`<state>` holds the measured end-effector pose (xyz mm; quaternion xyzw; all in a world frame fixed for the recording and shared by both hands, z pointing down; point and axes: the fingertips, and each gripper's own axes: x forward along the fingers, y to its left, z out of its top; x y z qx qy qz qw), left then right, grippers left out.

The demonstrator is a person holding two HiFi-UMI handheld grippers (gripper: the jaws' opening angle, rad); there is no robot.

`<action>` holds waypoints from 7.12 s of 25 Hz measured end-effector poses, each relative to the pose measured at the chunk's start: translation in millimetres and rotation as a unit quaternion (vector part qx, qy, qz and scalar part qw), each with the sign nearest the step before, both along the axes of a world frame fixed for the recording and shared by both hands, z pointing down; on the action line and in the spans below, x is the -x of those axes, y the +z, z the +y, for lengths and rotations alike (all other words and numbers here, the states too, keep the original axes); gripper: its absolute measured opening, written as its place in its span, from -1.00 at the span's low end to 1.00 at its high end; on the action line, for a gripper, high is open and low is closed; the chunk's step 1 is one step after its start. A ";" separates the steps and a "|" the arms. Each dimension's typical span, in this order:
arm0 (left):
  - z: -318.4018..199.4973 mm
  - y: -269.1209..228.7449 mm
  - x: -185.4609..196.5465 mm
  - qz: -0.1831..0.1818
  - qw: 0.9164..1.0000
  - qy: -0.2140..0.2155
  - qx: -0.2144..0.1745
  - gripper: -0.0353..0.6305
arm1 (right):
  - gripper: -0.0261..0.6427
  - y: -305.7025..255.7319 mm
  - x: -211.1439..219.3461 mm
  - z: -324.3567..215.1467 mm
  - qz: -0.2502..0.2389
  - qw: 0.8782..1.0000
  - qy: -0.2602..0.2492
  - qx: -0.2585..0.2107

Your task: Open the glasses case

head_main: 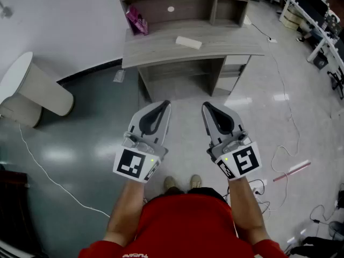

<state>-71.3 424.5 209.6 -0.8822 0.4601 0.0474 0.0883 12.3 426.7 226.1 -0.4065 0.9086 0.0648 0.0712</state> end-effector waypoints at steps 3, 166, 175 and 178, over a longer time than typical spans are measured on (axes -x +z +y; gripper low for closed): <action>0.3 1.2 -6.6 -0.001 1.000 -0.002 0.002 -0.87 | -0.91 -2.7 -5.4 2.9 -0.014 1.000 -0.013 -0.004; -608.2 384.7 2.9 -0.256 0.855 0.100 0.440 -0.54 | -0.70 309.8 -43.7 -647.5 0.188 0.920 -0.054 0.340; -615.4 351.4 9.9 -0.235 0.870 0.091 0.424 -0.50 | -0.56 279.1 -40.6 -646.2 0.172 0.929 -0.073 0.318; -624.0 319.6 11.9 -0.209 0.889 0.079 0.400 -0.50 | -0.56 255.5 -37.8 -649.2 0.156 0.938 -0.075 0.299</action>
